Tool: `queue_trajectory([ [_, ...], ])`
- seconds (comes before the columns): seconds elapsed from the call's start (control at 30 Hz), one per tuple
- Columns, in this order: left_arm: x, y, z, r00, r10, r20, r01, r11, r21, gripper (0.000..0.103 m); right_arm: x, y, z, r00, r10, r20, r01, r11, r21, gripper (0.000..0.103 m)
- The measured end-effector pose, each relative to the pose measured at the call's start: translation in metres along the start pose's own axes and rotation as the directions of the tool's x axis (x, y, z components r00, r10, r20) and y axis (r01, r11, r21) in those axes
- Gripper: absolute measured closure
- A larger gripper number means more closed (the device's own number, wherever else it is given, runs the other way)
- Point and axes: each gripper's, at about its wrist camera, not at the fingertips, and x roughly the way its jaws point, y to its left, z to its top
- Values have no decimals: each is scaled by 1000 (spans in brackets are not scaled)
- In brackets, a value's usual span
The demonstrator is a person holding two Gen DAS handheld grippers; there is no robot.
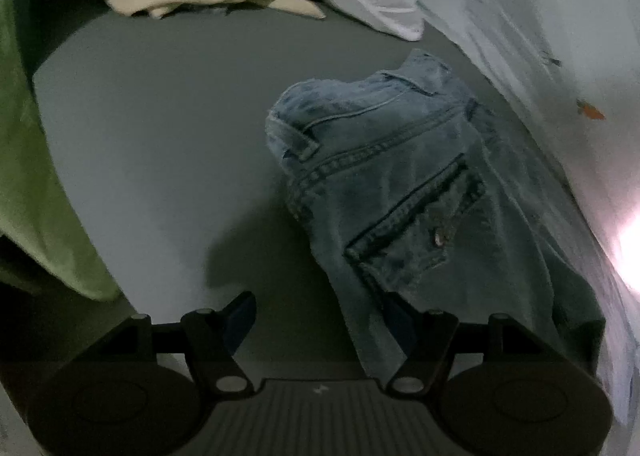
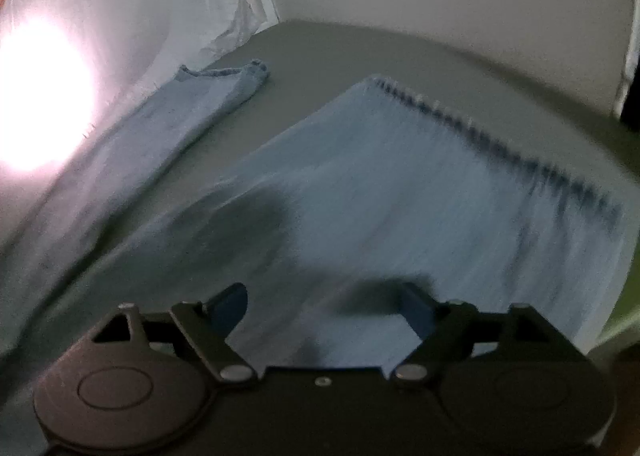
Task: Fold clothes
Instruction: 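Grasp the jeans leg hem with the right tool and lift it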
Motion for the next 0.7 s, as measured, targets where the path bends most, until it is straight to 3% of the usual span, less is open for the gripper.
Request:
queue_trajectory([
  [0.07, -1, -1, 2, 1000, -14, 6, 14, 1000, 13, 25, -2, -9, -4, 998, 67, 4, -67, 994, 87, 16],
  [0.13, 1, -2, 5, 1000, 19, 5, -19, 1000, 11, 25, -6, -26, -5, 990, 138, 24, -140, 969, 204, 16],
  [0.27, 1, -1, 10, 999, 39, 13, -39, 999, 13, 25, -16, -74, -10, 965, 239, 110, -262, 848, 461, 16],
  [0.37, 3, 3, 11, 999, 49, 5, -49, 999, 9, 25, -27, -109, -17, 951, 239, 198, -310, 767, 562, 24],
  [0.43, 5, 4, 12, 999, 35, 2, -35, 999, -18, 25, -36, -132, -22, 947, 220, 236, -320, 726, 608, 38],
  [0.5, 7, 5, 14, 1000, 21, -1, -21, 999, -44, 25, -43, -151, -30, 945, 203, 258, -324, 696, 641, 44],
  [0.7, 15, -6, 19, 999, 33, -18, -34, 999, -15, 25, -52, -187, -52, 933, 192, 304, -356, 608, 709, 50],
])
